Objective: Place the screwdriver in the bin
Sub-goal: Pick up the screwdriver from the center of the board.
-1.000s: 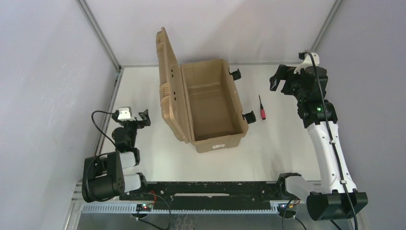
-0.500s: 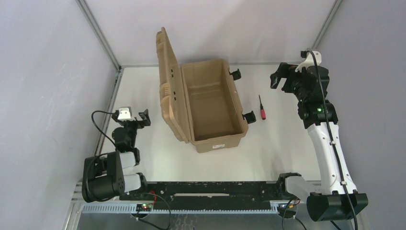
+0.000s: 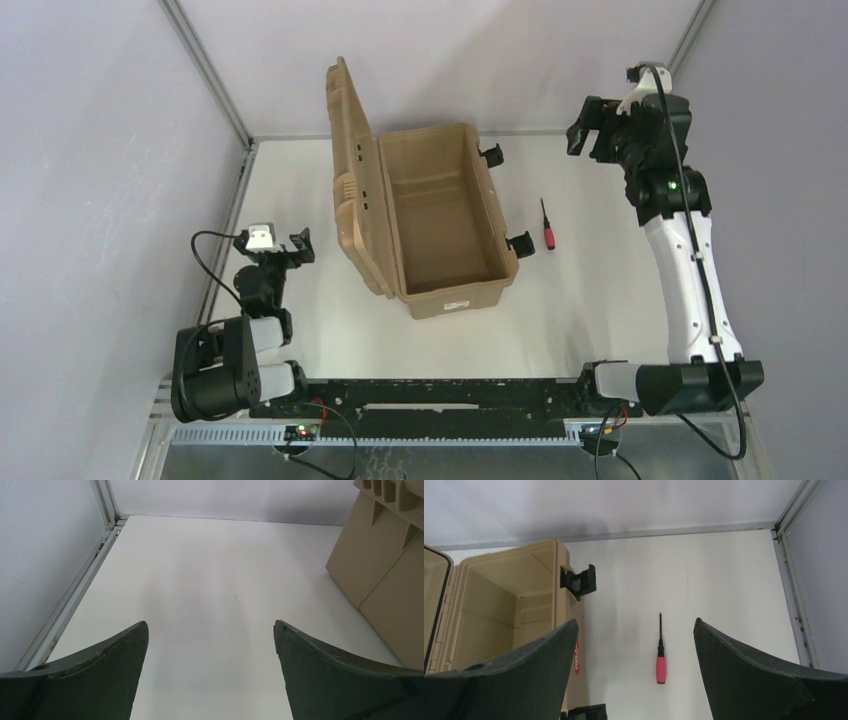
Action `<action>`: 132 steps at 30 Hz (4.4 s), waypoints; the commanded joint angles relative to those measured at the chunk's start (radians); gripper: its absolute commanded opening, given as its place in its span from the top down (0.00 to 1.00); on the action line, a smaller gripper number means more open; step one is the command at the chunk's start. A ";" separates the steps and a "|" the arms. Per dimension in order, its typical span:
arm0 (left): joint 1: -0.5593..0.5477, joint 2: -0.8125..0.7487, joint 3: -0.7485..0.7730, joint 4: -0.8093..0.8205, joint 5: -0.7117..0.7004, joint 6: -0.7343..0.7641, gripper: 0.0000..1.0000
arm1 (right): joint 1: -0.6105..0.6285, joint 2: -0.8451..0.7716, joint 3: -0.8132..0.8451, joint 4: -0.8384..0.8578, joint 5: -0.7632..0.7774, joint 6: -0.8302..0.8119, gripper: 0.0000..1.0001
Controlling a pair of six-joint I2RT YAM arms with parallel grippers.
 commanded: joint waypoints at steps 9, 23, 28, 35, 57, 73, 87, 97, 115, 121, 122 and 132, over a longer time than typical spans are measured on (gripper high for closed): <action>0.001 -0.002 -0.014 0.042 0.003 -0.011 0.00 | -0.002 0.293 0.406 -0.324 -0.003 -0.005 0.08; 0.001 -0.003 -0.015 0.042 0.003 -0.011 0.00 | 0.000 0.579 0.534 -0.556 0.005 0.022 0.17; 0.002 -0.002 -0.016 0.041 0.003 -0.011 0.00 | -0.002 0.606 0.427 -0.530 0.008 0.022 0.20; 0.001 -0.003 -0.014 0.041 0.003 -0.011 0.00 | 0.004 0.630 0.268 -0.472 0.009 0.025 0.24; 0.001 -0.002 -0.015 0.041 0.003 -0.011 0.00 | 0.020 0.775 0.086 -0.339 0.022 0.070 0.38; 0.001 -0.003 -0.016 0.042 0.004 -0.011 0.00 | 0.022 0.852 0.084 -0.328 0.043 0.070 0.51; 0.004 -0.003 -0.015 0.041 0.005 -0.011 0.00 | 0.030 0.883 0.087 -0.325 0.072 0.064 0.61; 0.004 -0.003 -0.015 0.040 0.005 -0.011 0.00 | 0.029 0.872 0.089 -0.332 0.069 0.055 0.77; 0.003 -0.003 -0.015 0.041 0.007 -0.012 0.00 | -0.071 0.756 0.104 -0.324 -0.321 0.059 0.83; 0.003 -0.003 -0.015 0.041 0.007 -0.011 0.00 | -0.098 0.733 0.114 -0.296 -0.485 0.100 0.83; 0.004 -0.003 -0.016 0.041 0.006 -0.011 0.00 | -0.103 0.731 0.120 -0.291 -0.514 0.107 0.83; 0.002 -0.003 -0.014 0.041 0.005 -0.012 0.00 | -0.122 0.715 0.218 -0.279 -0.766 0.180 0.83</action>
